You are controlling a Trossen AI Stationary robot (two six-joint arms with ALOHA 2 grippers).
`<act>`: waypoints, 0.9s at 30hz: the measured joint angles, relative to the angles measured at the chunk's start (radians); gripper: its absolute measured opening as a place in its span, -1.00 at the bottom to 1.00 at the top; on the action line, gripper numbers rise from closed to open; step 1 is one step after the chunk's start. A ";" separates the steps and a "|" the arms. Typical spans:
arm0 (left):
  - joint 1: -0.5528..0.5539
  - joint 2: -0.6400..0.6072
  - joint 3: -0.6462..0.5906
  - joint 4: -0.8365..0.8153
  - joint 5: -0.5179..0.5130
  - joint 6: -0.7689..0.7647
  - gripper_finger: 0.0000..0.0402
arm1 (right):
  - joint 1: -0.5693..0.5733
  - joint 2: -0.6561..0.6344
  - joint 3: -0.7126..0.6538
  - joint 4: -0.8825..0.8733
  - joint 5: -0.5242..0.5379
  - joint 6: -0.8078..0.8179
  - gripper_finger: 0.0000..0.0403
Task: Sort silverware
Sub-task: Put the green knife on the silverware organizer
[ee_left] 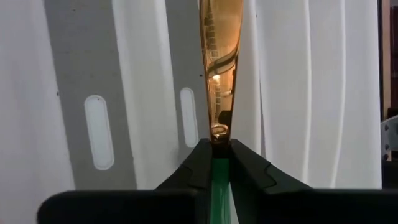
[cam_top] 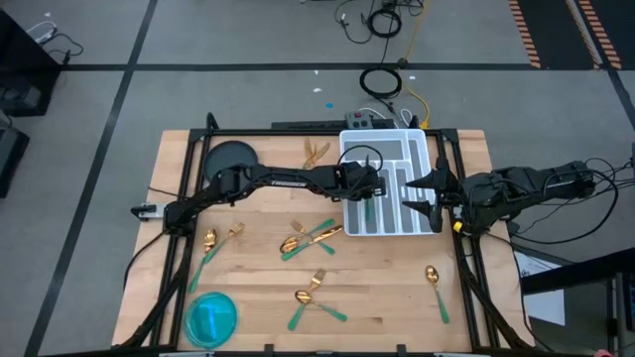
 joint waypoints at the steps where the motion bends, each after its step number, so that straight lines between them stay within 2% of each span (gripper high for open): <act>1: 0.000 0.000 0.000 0.000 0.000 0.000 -0.76 | 0.000 0.000 0.000 0.000 0.000 0.000 0.23; 27: 0.000 0.000 0.000 0.051 0.039 0.052 -0.72 | 0.000 0.000 0.000 0.000 -0.001 0.000 0.23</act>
